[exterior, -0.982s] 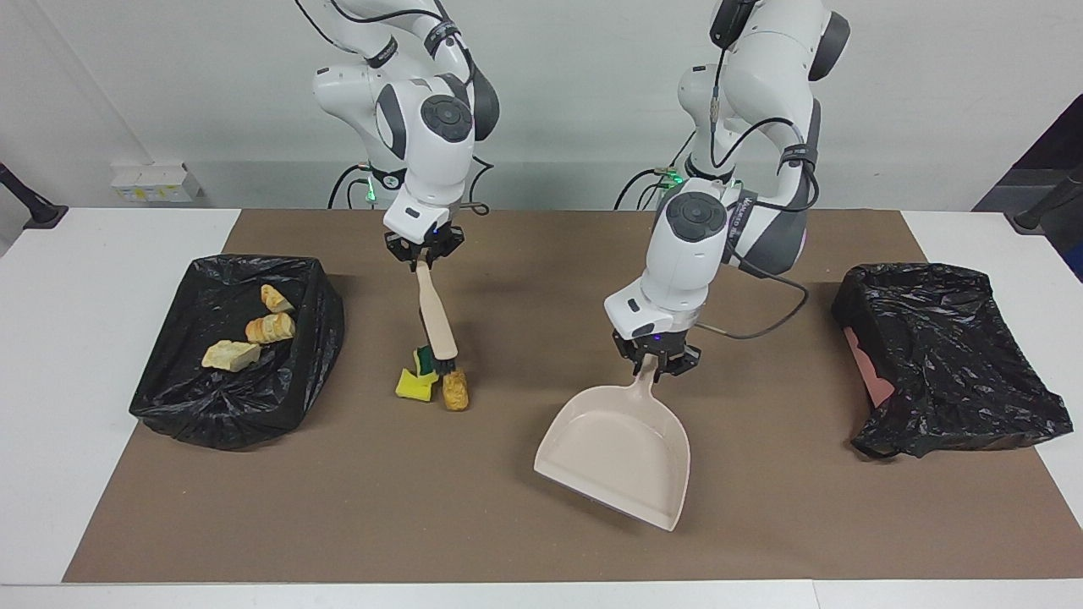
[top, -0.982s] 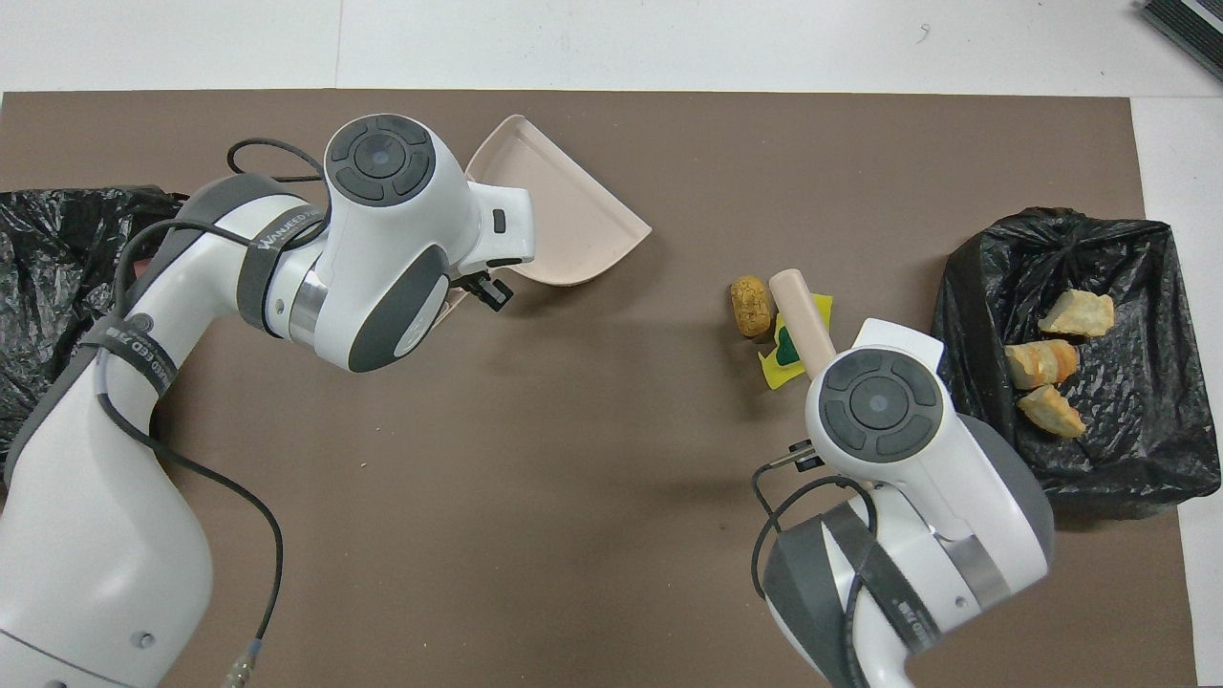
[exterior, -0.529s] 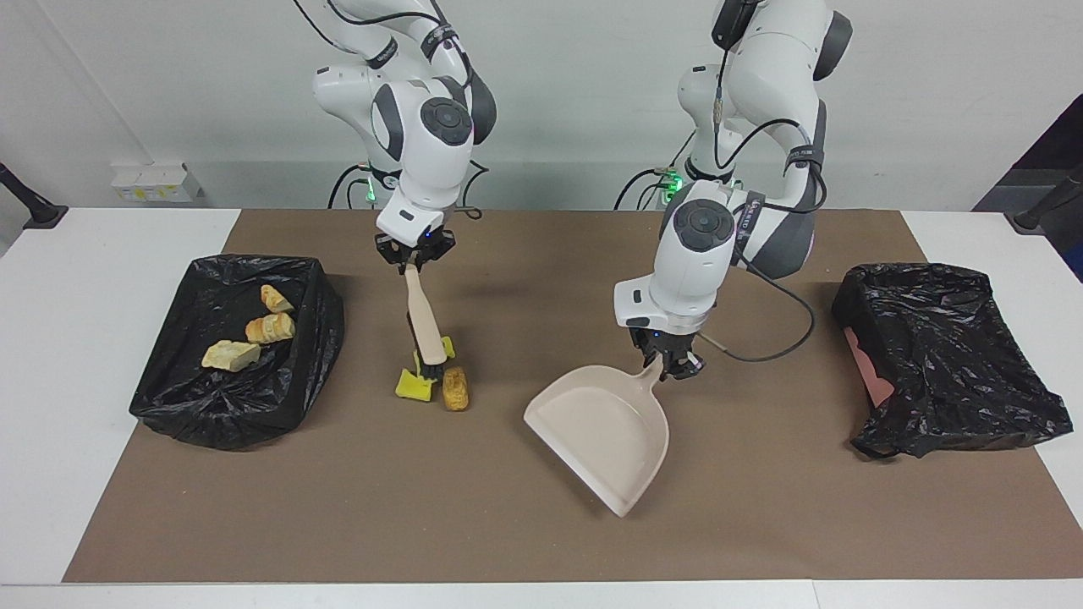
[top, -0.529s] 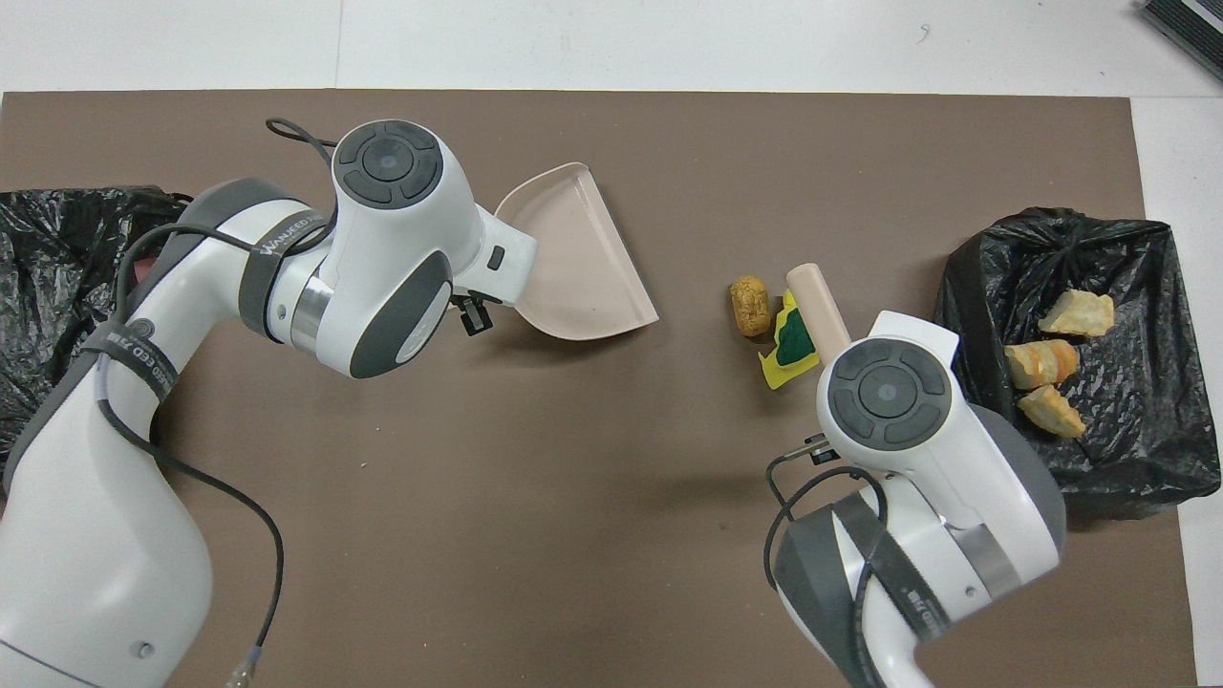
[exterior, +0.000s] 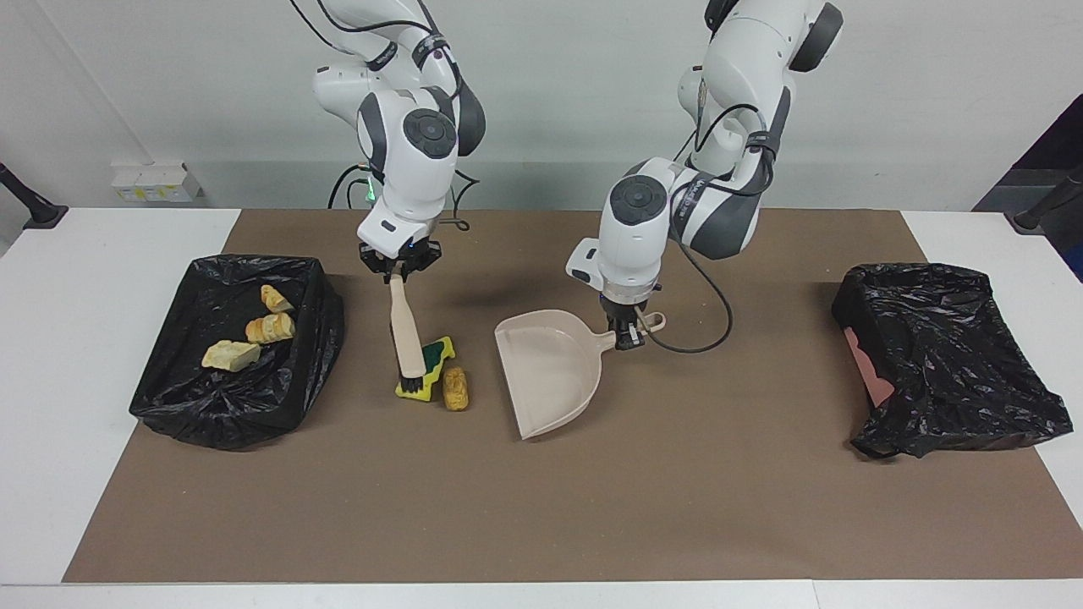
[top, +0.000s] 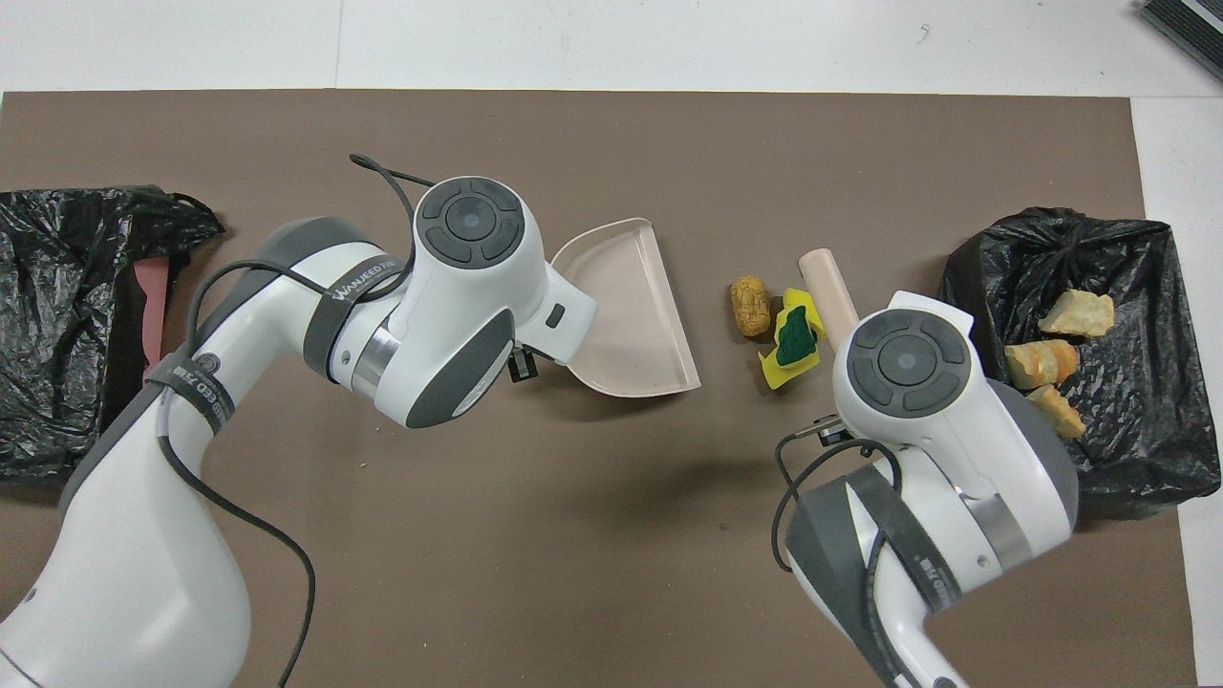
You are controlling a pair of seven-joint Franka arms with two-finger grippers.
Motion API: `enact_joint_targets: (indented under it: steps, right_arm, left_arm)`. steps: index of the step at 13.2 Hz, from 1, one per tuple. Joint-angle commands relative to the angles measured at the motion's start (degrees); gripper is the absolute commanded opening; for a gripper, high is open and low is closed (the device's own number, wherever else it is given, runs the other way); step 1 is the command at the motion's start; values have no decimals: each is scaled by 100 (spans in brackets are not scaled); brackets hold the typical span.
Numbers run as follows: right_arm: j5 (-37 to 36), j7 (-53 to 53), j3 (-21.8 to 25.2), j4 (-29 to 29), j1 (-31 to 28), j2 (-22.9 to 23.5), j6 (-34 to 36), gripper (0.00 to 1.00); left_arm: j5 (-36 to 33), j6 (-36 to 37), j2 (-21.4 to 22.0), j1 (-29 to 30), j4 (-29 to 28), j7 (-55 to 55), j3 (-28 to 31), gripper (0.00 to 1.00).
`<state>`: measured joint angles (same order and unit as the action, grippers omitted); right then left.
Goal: Sweep and dump trash in bin
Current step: 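Set the dustpan by the sponge while the right gripper lifts the brush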
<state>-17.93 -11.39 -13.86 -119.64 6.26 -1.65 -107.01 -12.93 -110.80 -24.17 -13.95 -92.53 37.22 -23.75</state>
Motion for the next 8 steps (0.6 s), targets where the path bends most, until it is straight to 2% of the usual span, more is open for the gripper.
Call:
enact_joint_targets:
  steps: [1, 4, 6, 8]
  right_arm:
    - [0, -126, -65, 37, -116, 33, -31, 0]
    - [-87, -65, -65, -121, -457, -20, -109, 0]
    - [-114, -134, -65, -191, -530, 85, -310, 0]
    - [-446, -205, -65, -192, -660, 322, -417, 0]
  left_arm:
    - [-262, 146, 0, -135, -63, -302, 37, 0]
    - [-271, 365, 17, -283, -37, -303, 63, 0]
    - [-306, 428, 26, -275, -46, -303, 63, 0]
    - [-307, 419, 26, -266, -55, -311, 55, 0]
